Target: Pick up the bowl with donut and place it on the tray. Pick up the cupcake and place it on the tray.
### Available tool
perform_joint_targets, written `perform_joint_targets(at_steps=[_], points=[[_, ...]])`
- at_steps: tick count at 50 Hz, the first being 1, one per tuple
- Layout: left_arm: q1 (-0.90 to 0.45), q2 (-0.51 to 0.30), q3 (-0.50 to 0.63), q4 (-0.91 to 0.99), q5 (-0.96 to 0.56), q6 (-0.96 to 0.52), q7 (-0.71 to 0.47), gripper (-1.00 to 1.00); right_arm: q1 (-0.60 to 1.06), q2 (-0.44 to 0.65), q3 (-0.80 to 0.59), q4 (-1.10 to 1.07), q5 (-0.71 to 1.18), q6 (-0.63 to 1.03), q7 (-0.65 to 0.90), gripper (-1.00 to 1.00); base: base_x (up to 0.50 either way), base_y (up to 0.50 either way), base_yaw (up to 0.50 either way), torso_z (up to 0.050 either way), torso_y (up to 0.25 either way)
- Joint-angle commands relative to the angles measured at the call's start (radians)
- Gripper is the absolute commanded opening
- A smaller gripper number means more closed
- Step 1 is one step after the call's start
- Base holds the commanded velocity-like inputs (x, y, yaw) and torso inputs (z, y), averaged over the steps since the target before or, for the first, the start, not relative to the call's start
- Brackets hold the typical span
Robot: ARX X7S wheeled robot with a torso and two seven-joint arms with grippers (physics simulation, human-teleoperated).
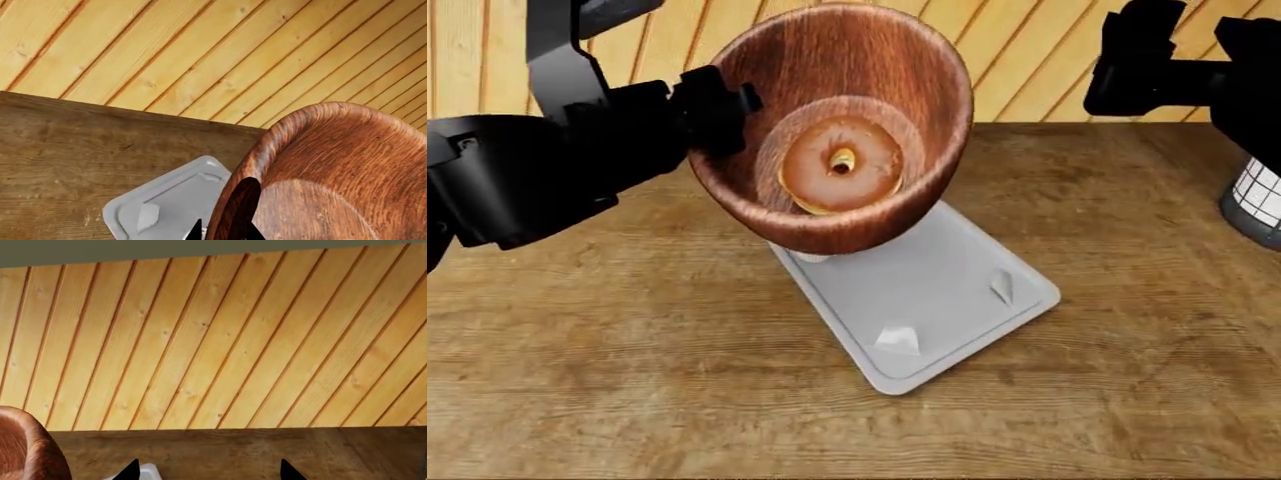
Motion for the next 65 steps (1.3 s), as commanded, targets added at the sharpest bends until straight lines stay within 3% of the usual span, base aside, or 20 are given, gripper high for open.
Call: perform_joint_targets(at_steps=[1, 12, 23, 45, 65], points=[[-0.072, 0.049, 0.018, -0.012, -0.085, -0.056, -0.102, -1.00, 0.012, -0.008, -0.003, 0.003, -0.003, 0.005, 0.009, 1.00, 0.00, 0.00, 0.00, 0.000, 0.000], [-0.209, 0.204, 0.117, -0.190, -0.041, -0.150, -0.055, -1.00, 0.007, 0.000, 0.001, -0.002, -0.004, 0.003, 0.003, 1.00, 0.00, 0.00, 0.00, 0.001, 0.000], [-0.266, 0.310, 0.223, -0.366, 0.115, -0.189, 0.117, -1.00, -0.015, 0.017, 0.007, -0.016, -0.004, -0.005, -0.006, 1.00, 0.00, 0.00, 0.00, 0.000, 0.001], [-0.245, 0.364, 0.256, -0.420, 0.145, -0.188, 0.217, -1.00, -0.057, 0.026, 0.010, -0.020, -0.004, -0.028, -0.011, 1.00, 0.00, 0.00, 0.00, 0.000, 0.000], [-0.207, 0.340, 0.270, -0.407, 0.148, -0.190, 0.226, -1.00, -0.072, 0.030, 0.016, -0.022, -0.008, -0.040, -0.015, 1.00, 0.00, 0.00, 0.00, 0.001, 0.001]])
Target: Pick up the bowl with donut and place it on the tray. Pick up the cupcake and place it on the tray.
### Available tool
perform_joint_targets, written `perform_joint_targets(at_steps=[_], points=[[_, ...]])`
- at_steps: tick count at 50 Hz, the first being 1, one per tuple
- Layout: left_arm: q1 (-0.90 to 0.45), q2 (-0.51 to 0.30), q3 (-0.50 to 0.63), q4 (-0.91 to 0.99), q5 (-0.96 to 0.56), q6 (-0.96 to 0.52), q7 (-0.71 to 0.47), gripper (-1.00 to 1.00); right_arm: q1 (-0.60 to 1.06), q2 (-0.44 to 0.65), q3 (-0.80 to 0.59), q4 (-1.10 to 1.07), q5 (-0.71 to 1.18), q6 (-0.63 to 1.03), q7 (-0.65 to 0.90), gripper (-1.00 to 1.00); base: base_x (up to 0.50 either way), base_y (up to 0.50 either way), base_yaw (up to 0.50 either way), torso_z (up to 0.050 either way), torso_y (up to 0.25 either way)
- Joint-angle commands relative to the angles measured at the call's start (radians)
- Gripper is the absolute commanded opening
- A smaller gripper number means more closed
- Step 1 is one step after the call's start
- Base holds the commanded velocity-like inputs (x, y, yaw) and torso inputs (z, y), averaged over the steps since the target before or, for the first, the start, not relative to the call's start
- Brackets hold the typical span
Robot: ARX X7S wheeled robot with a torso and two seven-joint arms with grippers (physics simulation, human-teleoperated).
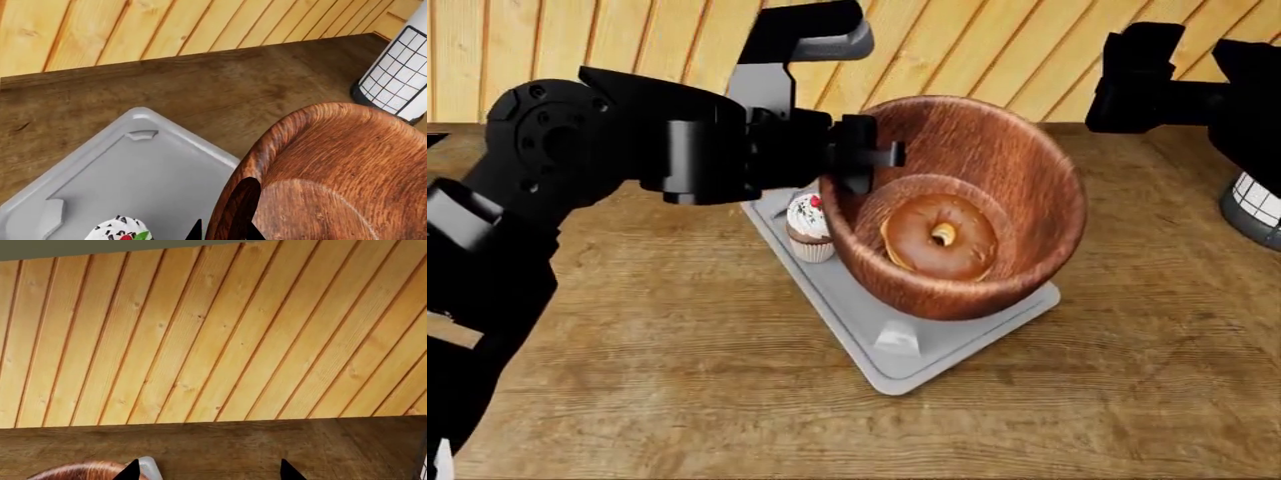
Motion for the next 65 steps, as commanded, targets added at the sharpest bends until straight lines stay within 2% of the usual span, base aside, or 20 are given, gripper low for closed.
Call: perform_joint_targets(at_steps=[1, 17, 65], points=[[0.011, -0.006, -0.004, -0.008, 0.002, 0.014, -0.042, -1.00, -0.012, 0.002, 0.003, -0.002, -0.004, -0.008, -0.004, 1.00, 0.00, 0.00, 0.00, 0.000, 0.000], [0.036, -0.003, 0.016, -0.055, 0.062, 0.056, 0.022, -1.00, -0.029, -0.002, -0.001, -0.002, -0.018, -0.015, -0.015, 1.00, 0.00, 0.00, 0.00, 0.000, 0.000], [0.084, 0.014, 0.060, -0.112, 0.109, 0.070, 0.071, -1.00, -0.033, -0.005, 0.003, -0.007, -0.022, -0.019, -0.018, 1.00, 0.00, 0.00, 0.00, 0.000, 0.000]])
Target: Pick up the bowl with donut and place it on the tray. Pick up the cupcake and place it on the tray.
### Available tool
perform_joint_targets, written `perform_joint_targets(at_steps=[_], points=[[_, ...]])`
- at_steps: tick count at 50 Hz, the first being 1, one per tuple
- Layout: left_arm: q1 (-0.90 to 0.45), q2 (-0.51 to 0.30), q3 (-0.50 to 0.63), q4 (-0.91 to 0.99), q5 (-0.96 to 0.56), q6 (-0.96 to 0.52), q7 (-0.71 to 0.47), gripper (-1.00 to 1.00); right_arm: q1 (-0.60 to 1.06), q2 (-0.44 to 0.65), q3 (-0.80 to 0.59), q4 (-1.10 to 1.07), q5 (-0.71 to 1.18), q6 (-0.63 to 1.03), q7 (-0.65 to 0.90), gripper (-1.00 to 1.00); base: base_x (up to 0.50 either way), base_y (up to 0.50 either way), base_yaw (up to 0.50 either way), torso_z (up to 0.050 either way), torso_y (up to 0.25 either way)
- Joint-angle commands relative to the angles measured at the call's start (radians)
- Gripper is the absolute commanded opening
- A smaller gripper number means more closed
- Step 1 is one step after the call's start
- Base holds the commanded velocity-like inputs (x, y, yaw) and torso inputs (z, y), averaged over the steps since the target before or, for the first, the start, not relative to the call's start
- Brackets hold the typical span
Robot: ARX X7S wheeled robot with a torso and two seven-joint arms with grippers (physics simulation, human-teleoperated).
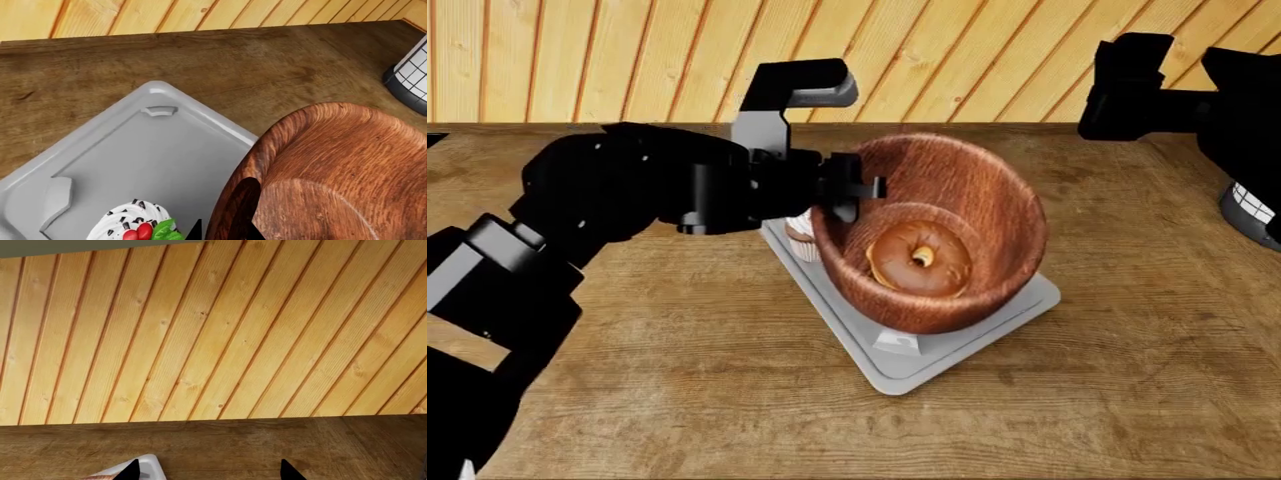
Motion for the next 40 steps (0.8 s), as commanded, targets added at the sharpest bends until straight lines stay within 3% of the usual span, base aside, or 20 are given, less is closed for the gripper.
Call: perform_joint_targets(at_steps=[1, 32, 33, 40], points=[[0.008, -0.002, 0.000, -0.007, -0.007, 0.000, -0.060, -1.00, -0.006, 0.001, 0.002, -0.004, 0.000, -0.004, 0.002, 1.00, 0.00, 0.00, 0.00, 0.000, 0.000], [0.024, 0.023, 0.027, -0.073, 0.032, 0.022, -0.011, -1.00, -0.018, 0.009, 0.009, -0.007, -0.007, -0.013, -0.012, 1.00, 0.00, 0.00, 0.00, 0.000, 0.000], [0.023, 0.023, 0.029, -0.074, 0.035, 0.021, -0.013, 1.00, -0.020, 0.009, 0.010, -0.008, -0.007, -0.014, -0.012, 1.00, 0.00, 0.00, 0.00, 0.000, 0.000], [0.013, 0.009, 0.042, -0.050, 0.065, 0.030, -0.012, 1.00, -0.026, 0.008, 0.009, -0.009, -0.010, -0.017, -0.015, 1.00, 0.00, 0.00, 0.00, 0.000, 0.000]])
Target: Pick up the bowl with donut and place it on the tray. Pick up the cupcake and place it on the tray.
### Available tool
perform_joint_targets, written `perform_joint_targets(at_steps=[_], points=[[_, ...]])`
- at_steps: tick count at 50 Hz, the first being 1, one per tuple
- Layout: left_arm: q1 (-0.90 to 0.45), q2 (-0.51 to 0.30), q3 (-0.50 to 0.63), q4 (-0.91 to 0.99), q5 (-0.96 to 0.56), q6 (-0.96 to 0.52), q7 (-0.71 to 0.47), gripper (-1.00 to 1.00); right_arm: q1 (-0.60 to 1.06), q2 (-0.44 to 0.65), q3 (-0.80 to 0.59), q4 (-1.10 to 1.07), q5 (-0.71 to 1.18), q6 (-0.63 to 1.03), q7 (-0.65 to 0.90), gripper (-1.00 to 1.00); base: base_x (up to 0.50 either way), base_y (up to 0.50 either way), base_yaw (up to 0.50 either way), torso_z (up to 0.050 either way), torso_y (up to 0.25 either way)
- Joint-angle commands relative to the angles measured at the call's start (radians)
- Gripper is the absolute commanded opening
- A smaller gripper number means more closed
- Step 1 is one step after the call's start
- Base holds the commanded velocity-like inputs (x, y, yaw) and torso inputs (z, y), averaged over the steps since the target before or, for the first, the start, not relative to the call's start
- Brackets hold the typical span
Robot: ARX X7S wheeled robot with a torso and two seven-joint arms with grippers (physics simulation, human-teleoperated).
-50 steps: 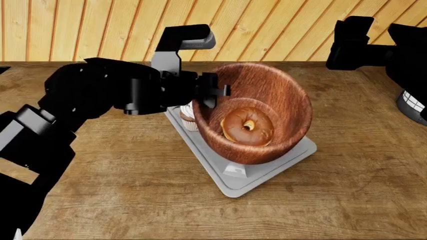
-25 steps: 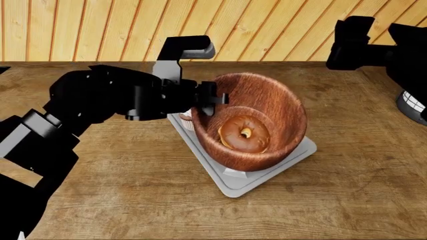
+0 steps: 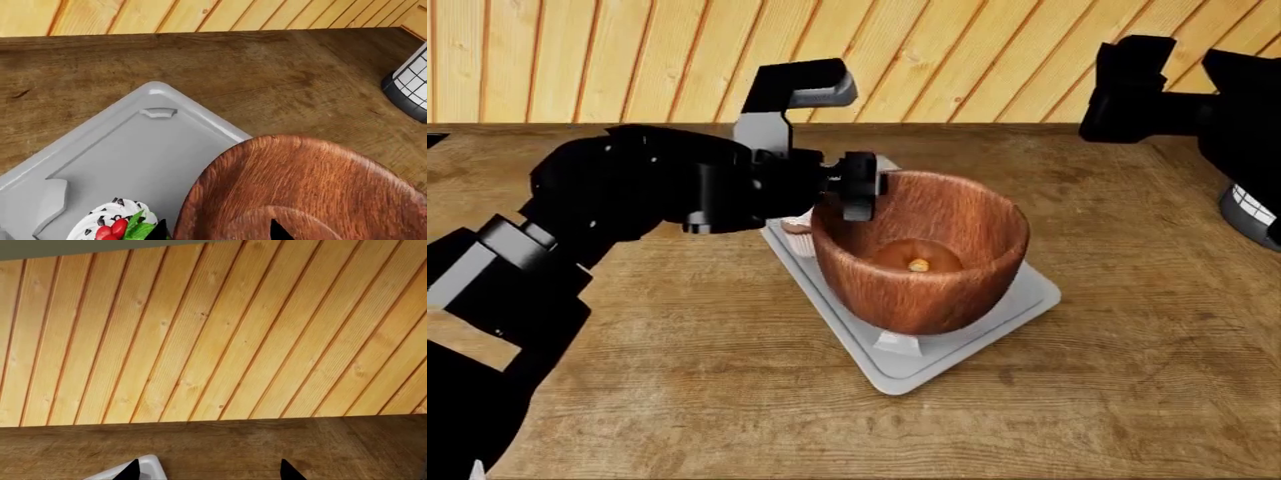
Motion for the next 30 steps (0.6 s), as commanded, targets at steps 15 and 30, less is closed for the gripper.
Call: perform_joint_targets(at_steps=[15, 30], points=[[-0.105, -0.172, -0.139, 0.272, -0.070, 0.052, -0.198, 1.00, 0.018, -0.002, 0.000, -0.005, 0.023, 0.014, 0.013, 1.00, 0.00, 0.00, 0.00, 0.000, 0.000], [-0.125, -0.323, -0.245, 0.522, -0.232, 0.043, -0.399, 1.00, 0.085, 0.000, 0.002, -0.098, 0.119, 0.058, 0.084, 1.00, 0.00, 0.00, 0.00, 0.000, 0.000]])
